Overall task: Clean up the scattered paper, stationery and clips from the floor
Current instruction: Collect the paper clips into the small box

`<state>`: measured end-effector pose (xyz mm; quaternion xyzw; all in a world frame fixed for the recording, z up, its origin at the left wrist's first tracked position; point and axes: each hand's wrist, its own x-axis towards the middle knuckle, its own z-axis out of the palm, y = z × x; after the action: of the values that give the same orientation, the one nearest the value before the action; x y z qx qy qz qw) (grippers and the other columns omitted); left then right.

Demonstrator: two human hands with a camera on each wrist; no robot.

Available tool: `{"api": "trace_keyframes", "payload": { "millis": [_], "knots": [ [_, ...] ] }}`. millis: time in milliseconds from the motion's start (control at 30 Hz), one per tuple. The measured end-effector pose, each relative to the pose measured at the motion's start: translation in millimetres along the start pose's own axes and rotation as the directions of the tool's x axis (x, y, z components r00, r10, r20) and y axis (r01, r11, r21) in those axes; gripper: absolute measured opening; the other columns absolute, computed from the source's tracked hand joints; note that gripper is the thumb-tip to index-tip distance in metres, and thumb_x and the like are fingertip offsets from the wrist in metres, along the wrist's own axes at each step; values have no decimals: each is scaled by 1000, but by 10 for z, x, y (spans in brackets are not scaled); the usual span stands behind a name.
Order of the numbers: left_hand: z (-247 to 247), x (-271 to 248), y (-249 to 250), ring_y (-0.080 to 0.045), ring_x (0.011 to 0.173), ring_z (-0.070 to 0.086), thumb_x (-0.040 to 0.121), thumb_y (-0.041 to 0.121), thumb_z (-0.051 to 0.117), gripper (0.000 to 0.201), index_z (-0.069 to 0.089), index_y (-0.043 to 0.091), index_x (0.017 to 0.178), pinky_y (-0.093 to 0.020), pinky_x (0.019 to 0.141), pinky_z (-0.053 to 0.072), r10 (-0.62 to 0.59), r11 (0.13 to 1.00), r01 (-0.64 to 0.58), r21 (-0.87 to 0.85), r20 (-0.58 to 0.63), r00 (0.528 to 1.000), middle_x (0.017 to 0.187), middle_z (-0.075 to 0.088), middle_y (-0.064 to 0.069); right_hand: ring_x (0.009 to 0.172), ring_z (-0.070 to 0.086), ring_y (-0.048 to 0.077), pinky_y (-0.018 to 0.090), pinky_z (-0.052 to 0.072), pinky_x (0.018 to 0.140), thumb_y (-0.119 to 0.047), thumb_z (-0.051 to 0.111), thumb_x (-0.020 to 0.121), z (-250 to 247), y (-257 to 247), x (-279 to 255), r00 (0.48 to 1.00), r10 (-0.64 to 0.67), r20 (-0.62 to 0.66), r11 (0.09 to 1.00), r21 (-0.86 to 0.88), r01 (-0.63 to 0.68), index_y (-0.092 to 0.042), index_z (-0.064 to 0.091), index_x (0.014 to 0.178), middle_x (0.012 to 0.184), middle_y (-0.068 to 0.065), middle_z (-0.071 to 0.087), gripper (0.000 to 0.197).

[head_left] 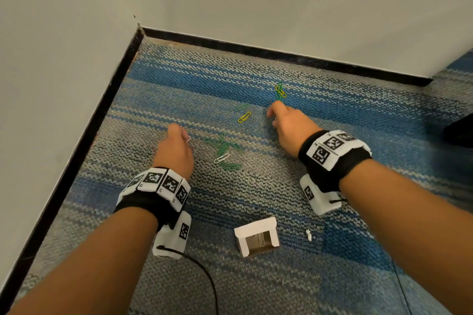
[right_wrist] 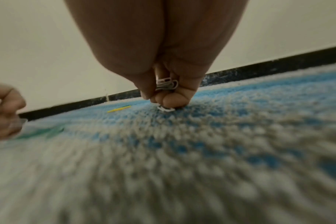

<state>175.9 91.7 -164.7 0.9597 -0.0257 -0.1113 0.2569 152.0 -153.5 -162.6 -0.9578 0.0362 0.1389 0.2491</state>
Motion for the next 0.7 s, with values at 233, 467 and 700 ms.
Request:
{"api": "trace_keyframes", "payload": {
  "millis": [233,467,700],
  "knots": [
    [122,43,170,-24,79,48,87,3,46,27,48,9,113,-31,71,35,144,988,-151,27,175,974,90,45,-4,102,53,28,35,43,87,-16,46,94,-105,-111,368,993,-117,27,993,23,117,-15,55,115,108,12,58,23],
    [119,39,81,-25,95,55,86,13,60,20,60,13,107,-25,82,37,208,978,-210,0,153,966,107,57,-10,99,54,34,39,45,81,-20,63,86,-37,-276,530,973,-164,162,961,-196,195,-12,58,103,106,13,53,19],
    [137,40,84,-20,79,45,90,6,50,13,49,14,80,-26,70,30,194,981,-195,1,113,975,85,49,-3,76,50,26,33,36,65,-22,47,92,-10,-164,66,999,47,14,979,200,-49,-14,47,84,80,8,55,11]
  ]
}}
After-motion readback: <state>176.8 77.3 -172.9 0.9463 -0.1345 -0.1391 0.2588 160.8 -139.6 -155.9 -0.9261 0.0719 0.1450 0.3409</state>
